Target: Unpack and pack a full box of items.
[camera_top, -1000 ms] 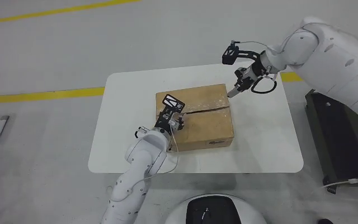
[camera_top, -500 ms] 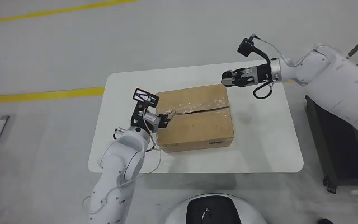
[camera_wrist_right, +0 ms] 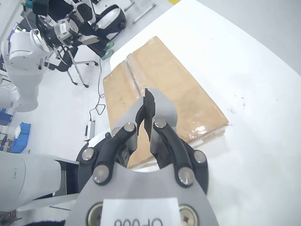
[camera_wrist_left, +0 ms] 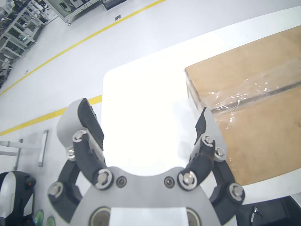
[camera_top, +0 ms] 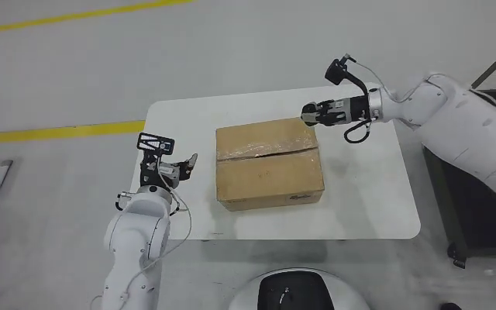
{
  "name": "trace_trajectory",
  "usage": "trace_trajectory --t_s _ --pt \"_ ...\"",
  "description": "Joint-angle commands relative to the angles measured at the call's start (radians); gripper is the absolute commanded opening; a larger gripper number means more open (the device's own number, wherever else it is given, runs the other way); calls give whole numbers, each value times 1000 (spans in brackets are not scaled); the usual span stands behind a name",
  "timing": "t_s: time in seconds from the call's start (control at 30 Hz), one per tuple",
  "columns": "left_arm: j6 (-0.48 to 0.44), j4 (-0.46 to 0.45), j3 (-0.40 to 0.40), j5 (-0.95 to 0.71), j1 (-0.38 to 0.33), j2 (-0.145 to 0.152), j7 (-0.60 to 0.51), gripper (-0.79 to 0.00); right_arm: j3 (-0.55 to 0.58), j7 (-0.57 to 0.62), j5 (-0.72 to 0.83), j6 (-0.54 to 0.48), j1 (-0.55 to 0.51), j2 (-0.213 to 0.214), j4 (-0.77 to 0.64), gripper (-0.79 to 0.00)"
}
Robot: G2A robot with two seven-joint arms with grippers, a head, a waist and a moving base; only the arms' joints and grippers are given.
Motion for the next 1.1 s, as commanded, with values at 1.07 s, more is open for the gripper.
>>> trace_trajectory --t_s 1.07 --pt "17 -7 5 16 13 -1 10 0 -6 -49 -101 -64 -33 -270 208 -785"
